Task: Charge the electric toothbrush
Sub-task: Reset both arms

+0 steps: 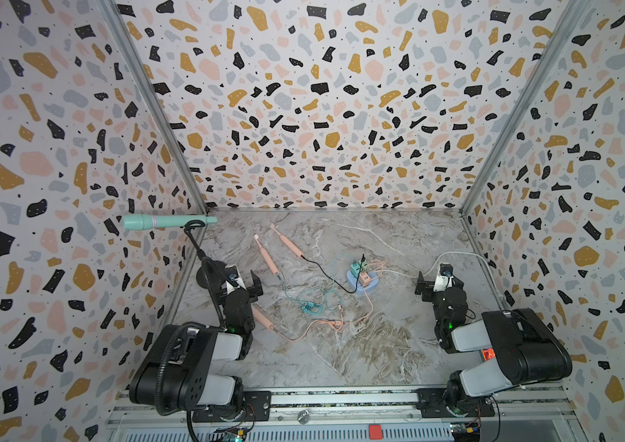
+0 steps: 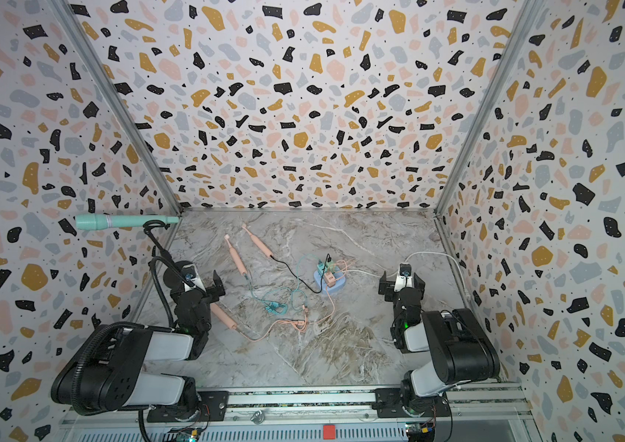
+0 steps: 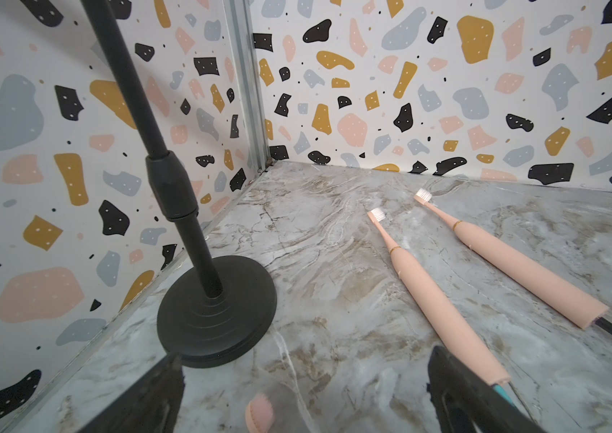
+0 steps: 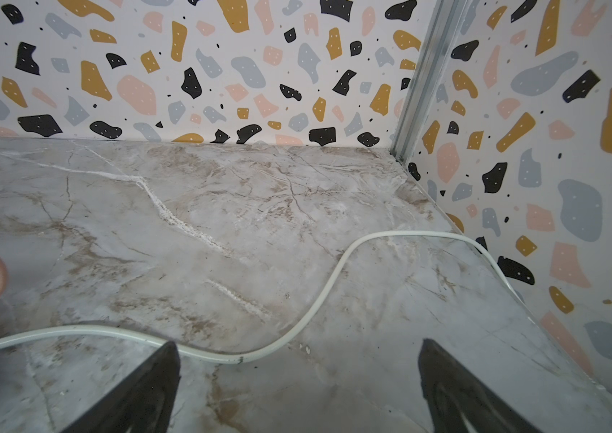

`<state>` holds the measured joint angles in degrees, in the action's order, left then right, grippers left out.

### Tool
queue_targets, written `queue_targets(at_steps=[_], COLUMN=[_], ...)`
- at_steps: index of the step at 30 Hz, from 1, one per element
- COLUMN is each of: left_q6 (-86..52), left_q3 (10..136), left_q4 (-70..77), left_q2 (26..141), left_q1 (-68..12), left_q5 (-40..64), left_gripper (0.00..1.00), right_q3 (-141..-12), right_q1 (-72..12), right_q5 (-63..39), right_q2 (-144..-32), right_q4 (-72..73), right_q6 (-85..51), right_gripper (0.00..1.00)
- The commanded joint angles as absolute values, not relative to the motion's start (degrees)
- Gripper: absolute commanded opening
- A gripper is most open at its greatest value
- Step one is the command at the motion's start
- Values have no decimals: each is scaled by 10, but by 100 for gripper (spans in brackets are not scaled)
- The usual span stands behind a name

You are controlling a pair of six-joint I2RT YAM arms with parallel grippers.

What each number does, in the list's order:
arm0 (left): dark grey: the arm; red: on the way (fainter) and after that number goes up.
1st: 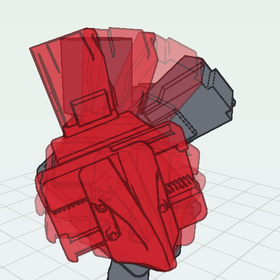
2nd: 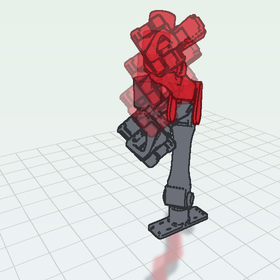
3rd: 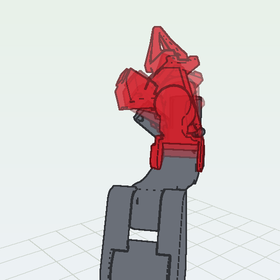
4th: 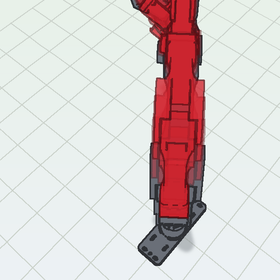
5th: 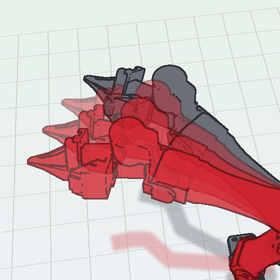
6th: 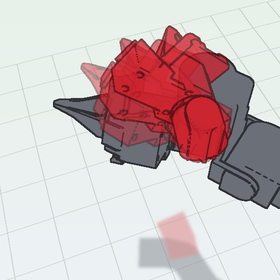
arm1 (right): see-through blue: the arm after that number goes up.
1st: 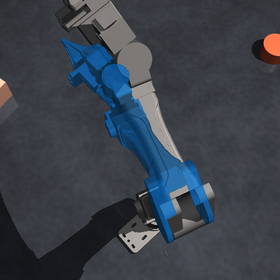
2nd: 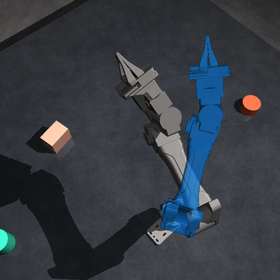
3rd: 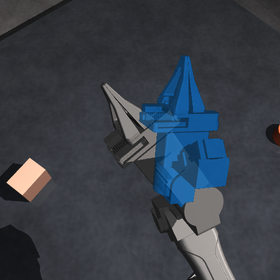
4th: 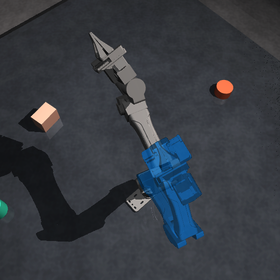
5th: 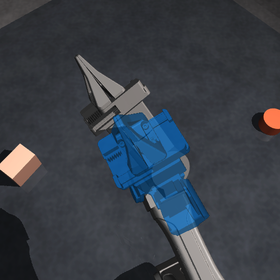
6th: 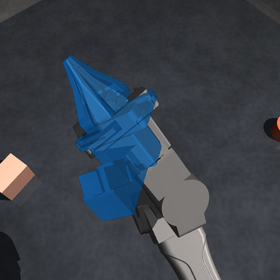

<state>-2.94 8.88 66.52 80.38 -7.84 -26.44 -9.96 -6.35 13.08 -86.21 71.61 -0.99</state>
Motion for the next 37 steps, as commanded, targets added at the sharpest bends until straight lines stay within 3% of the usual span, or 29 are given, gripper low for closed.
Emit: queue_targets(at_steps=[1, 10, 14, 16, 18, 20, 23, 37], left_q6=[-18, -17, 44, 24, -38, -46, -6, -6], left_q3=[88, 90, 30, 51, 94, 76, 89, 93], left_q4=[704, 695, 783, 764, 680, 717, 700, 689], left_q2=[802, 799, 781, 789, 798, 796, 799, 799], left_q1=[-74, -74, -72, -72, -70, -69, -69, -68], left_q5=[-246, -243, -95, -140, -283, -292, -196, -199], left_gripper=[99, 99, 99, 99, 100, 99, 99, 99], right_q3=[-109, -109, -110, -110, -109, -110, -110, -111], right_q1=[-63, -64, -64, -63, -63, -63, -64, -55], right_q5=[131, 132, 133, 132, 132, 132, 132, 108], right_q2=[-852, -853, -853, -853, -853, -853, -853, -850], right_q4=[730, 730, 730, 731, 730, 730, 730, 724], right_q6=[-13, -13, -14, -14, -14, -14, -14, -15], right_gripper=[99, 99, 99, 99, 99, 99, 99, 99])
